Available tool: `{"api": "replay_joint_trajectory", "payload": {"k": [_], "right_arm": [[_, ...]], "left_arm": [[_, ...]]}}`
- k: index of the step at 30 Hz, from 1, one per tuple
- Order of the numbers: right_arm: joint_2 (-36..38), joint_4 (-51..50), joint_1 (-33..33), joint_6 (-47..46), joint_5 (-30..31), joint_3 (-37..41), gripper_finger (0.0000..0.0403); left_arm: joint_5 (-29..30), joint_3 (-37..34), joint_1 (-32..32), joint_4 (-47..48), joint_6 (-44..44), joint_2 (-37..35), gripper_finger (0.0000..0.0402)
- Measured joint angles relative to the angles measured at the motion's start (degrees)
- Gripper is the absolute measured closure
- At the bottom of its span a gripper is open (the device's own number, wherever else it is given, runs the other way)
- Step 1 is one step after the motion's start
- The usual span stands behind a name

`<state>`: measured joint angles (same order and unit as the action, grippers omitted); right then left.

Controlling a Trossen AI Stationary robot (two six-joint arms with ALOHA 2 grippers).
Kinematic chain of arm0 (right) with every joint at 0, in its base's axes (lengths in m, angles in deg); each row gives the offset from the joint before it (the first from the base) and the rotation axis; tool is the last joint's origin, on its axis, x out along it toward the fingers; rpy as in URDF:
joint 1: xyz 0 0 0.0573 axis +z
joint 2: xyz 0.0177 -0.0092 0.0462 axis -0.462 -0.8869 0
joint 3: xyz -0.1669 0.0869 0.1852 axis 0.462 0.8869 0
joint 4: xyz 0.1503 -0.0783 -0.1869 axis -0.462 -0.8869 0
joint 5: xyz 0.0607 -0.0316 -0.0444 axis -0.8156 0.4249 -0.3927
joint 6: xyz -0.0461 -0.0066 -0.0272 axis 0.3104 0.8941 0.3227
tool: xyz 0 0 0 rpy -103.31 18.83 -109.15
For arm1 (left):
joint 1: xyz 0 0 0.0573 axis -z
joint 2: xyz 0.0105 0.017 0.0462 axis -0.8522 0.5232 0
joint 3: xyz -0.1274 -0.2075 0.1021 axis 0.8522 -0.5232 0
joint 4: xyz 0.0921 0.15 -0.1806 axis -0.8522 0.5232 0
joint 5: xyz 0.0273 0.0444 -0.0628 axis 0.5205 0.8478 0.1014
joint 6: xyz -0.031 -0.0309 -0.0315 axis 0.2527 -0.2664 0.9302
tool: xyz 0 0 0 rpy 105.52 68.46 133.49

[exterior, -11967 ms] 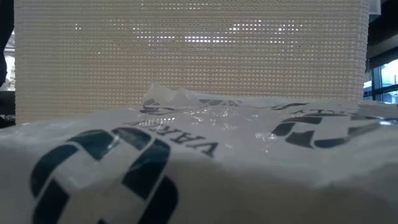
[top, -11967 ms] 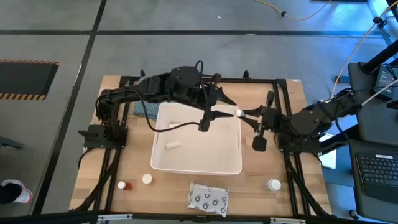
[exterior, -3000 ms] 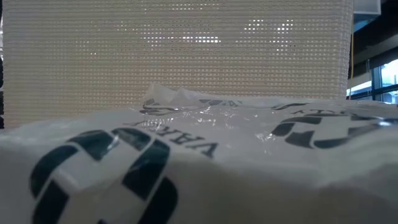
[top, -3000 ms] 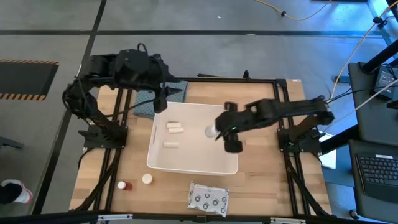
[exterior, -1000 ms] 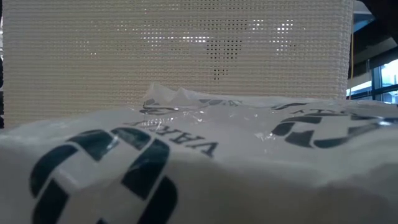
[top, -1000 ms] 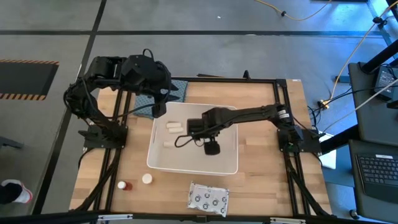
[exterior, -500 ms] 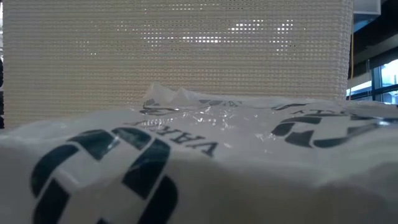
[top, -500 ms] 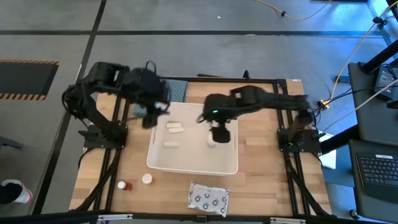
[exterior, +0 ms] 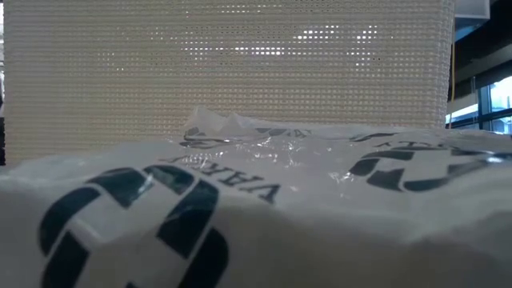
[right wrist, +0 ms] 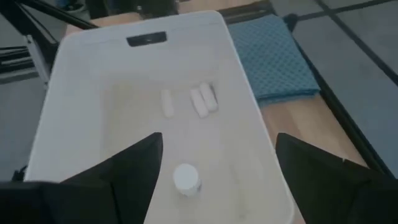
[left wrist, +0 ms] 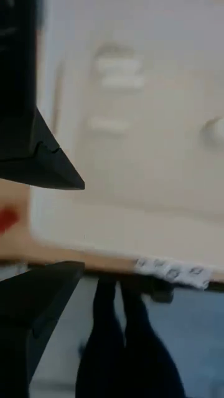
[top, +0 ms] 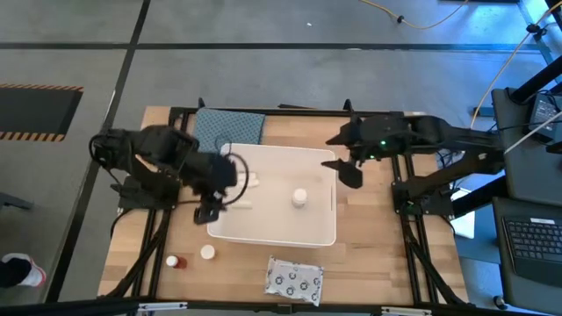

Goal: Pick & place medical supplies in basket/bin
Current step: Put the brown medicine bottle into the white basket

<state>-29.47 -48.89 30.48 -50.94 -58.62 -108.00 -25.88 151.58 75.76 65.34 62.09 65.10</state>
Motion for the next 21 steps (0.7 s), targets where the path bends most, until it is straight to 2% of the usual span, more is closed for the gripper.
{"api": "replay_joint_trajectory", "payload": {"k": [4,7,11,14,18,21], "right_arm": [[2.0,0.8,-0.3,0.1,2.4,2.9,0.0091],[2.3,1.2,-1.0,2.1,3.8,3.8,0.0091],[2.1,1.9,-2.8,5.1,4.2,4.1,0.0091],[2.7,2.5,-4.1,6.8,4.2,4.1,0.0091],[3.9,3.8,-5.9,8.4,4.2,4.1,0.0091],[4.4,3.9,-7.0,9.0,4.2,4.1,0.0091]], "left_arm": [[0.0,-3.6,5.7,-0.1,17.8,0.0,0.0212],[-1.4,-8.2,10.0,0.0,34.9,0.0,0.0213],[-5.8,-15.6,16.5,0.0,58.2,0.1,0.0213],[-10.5,-20.4,22.1,0.0,71.5,0.2,0.0213],[-6.8,-23.7,28.9,0.0,86.7,0.2,0.0213],[-6.4,-25.5,32.3,-0.7,95.4,0.2,0.0213]]}}
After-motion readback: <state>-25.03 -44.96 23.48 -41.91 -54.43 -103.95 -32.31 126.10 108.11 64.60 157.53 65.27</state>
